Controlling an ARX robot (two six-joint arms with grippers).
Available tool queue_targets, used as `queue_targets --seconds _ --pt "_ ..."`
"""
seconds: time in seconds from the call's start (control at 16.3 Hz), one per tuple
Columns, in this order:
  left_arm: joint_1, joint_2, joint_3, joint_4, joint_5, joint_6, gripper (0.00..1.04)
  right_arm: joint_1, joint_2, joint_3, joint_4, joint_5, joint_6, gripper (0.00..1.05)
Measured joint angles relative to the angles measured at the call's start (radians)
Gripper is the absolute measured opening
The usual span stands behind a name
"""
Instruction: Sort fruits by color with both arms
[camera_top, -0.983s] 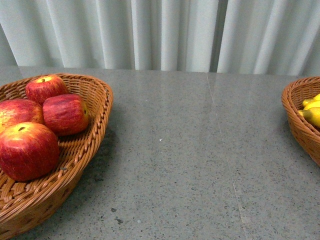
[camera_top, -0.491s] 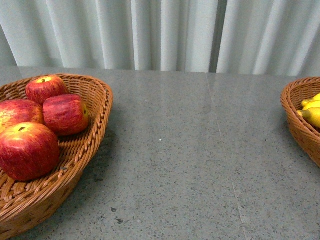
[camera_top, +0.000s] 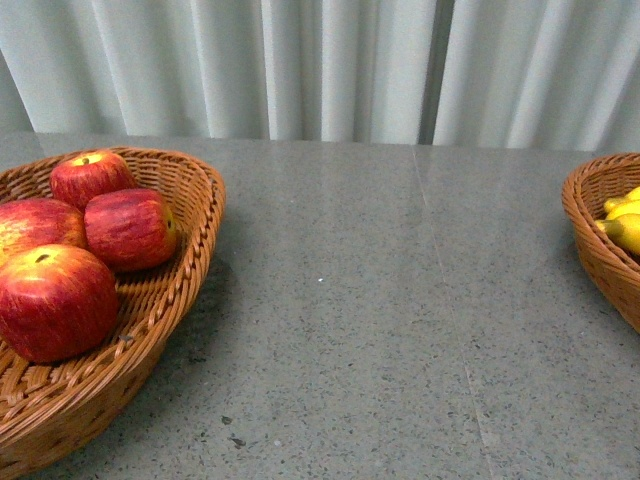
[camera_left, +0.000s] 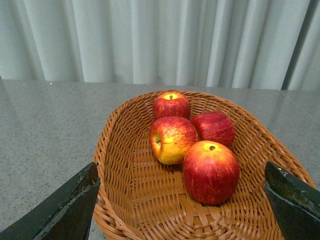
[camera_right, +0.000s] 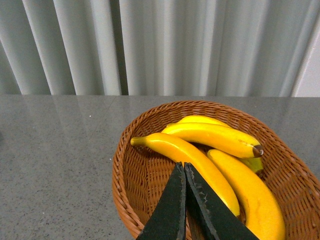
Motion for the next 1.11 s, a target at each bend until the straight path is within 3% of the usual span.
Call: queue_targets --seconds 0.25,0.98,1.04,1.11 --pt "0.0 0.0 0.0 0.0 0.0 0.0 0.98 0.09 -0.018 -0.013 0.006 0.045 -0.001 0.02" --pt "0.0 0.0 0.0 0.0 0.0 0.0 0.98 0.08 -0.096 -0.103 0.018 0.067 0.0 0.02" --pt "0.0 0.0 0.0 0.0 0.0 0.0 0.98 0.08 -0.096 -0.103 0.018 0.067 0.0 0.12" --pt "0.0 0.0 0.0 0.0 0.0 0.0 0.98 0.08 -0.096 -0.103 0.018 0.067 0.0 0.43"
